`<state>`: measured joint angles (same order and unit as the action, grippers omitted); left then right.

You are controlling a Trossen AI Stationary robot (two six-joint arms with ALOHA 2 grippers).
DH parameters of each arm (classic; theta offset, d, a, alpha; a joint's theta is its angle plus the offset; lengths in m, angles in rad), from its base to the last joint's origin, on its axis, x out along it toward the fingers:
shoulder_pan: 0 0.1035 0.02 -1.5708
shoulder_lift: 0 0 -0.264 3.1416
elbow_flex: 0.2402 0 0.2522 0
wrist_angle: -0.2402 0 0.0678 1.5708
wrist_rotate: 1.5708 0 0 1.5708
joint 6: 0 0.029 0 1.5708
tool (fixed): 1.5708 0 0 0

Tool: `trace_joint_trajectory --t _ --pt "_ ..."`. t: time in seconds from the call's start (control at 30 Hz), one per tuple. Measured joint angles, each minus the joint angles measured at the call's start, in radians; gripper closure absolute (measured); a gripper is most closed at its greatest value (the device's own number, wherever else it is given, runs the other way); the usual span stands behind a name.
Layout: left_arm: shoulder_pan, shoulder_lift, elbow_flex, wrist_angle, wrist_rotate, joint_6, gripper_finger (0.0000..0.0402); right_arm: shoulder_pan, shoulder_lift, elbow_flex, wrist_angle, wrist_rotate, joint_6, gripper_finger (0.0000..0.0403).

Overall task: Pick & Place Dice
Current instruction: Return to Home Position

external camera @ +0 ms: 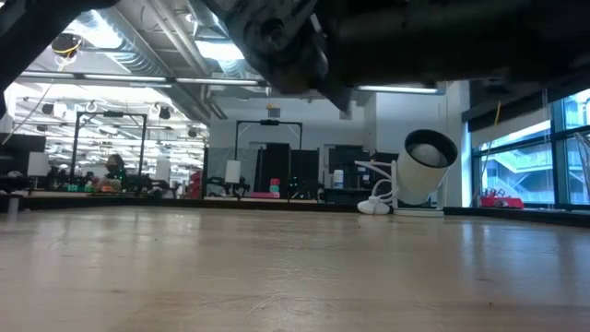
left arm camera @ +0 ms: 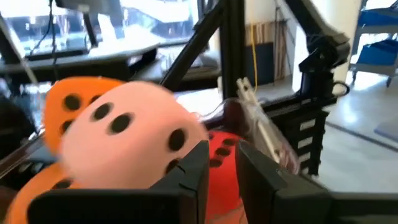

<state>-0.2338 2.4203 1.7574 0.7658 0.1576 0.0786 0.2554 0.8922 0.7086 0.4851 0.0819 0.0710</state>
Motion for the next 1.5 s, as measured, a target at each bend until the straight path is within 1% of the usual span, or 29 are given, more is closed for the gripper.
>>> trace_joint_trajectory --t 0.13,0.23,0.33,0.5,0.63,0.73,0.87,0.97,1.13,1.2,1.37,1.43,1.5 --pt "0.012 -0.113 -0.122 -0.064 -0.001 0.006 0.0339 0.001 -0.022 0.000 -0.063 -0.019 0.000 0.0309" --pt "0.014 -0.219 -0.254 -0.056 -0.009 0.036 0.0344 0.001 -0.055 0.000 -0.108 -0.019 -0.001 0.0309" --pt "0.013 -0.335 -0.422 0.014 -0.031 0.048 0.0349 0.001 -0.104 0.000 -0.143 -0.020 -0.010 0.0309" --pt "0.015 -0.550 -0.728 0.194 -0.133 0.058 0.0356 0.001 -0.200 0.000 -0.266 -0.023 -0.094 0.0309" --pt "0.026 -0.721 -0.928 0.254 -0.137 0.071 0.0359 0.000 -0.239 0.000 -0.371 -0.045 -0.157 0.0309" --pt "0.048 -0.854 -1.042 0.258 -0.137 0.041 0.0361 -0.007 -0.240 0.000 -0.418 -0.049 -0.213 0.0309" --pt "0.103 -1.015 -1.167 0.256 -0.140 -0.016 0.0364 -0.008 -0.244 0.000 -0.483 -0.062 -0.316 0.0309" --pt "0.154 -1.128 -1.262 0.256 -0.136 -0.024 0.0367 -0.009 -0.247 0.000 -0.540 -0.072 -0.361 0.0309" --pt "0.243 -1.294 -1.420 0.250 -0.131 -0.056 0.0371 -0.044 -0.251 -0.006 -0.567 -0.072 -0.348 0.0309" --pt "0.280 -1.351 -1.475 0.252 -0.113 -0.073 0.0371 -0.066 -0.268 -0.022 -0.572 -0.072 -0.344 0.0309" --pt "0.379 -1.485 -1.584 0.253 0.001 -0.149 0.0373 -0.127 -0.359 -0.117 -0.484 -0.072 -0.344 0.0309" --pt "0.411 -1.530 -1.613 0.253 0.023 -0.177 0.0376 -0.158 -0.415 -0.164 -0.421 -0.080 -0.338 0.0309" --pt "0.440 -1.573 -1.633 0.247 0.049 -0.199 0.0379 -0.188 -0.475 -0.212 -0.394 -0.095 -0.314 0.0309"
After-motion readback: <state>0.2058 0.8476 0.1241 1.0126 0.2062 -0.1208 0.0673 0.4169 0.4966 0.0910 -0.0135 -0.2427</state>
